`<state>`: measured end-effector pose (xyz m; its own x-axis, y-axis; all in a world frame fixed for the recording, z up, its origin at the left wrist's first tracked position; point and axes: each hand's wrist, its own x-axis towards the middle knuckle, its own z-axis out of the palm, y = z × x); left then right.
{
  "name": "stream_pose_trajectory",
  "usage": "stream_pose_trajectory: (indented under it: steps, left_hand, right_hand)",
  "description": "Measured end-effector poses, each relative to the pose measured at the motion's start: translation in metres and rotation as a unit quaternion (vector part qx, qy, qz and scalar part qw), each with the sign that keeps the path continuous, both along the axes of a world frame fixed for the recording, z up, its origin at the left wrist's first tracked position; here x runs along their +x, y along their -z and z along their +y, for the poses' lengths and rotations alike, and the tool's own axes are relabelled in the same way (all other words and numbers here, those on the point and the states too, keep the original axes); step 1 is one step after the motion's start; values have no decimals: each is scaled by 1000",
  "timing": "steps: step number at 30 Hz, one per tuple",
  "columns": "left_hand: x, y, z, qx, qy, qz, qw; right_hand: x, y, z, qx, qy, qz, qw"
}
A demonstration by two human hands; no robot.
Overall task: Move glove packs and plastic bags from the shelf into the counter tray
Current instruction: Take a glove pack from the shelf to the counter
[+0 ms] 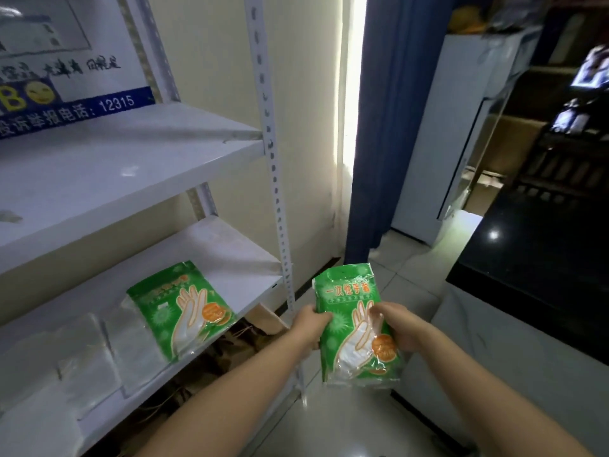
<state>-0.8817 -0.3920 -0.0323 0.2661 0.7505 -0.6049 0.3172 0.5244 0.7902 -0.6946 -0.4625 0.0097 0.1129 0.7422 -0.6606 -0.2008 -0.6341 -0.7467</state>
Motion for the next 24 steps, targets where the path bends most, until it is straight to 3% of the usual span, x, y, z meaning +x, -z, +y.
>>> stream_pose_trajectory:
  steps: [4, 12, 24]
  left_hand:
    - [60, -5, 47, 9, -21, 10, 1000]
    - [180, -43, 147, 50, -29, 9, 998]
    - [351, -57, 291, 79, 44, 0, 996]
  right_hand:
    - [55, 0, 49, -7, 48, -20, 999]
    - [162, -35, 147, -2, 44, -127, 991]
    - [309, -47, 252, -6, 170, -118, 978]
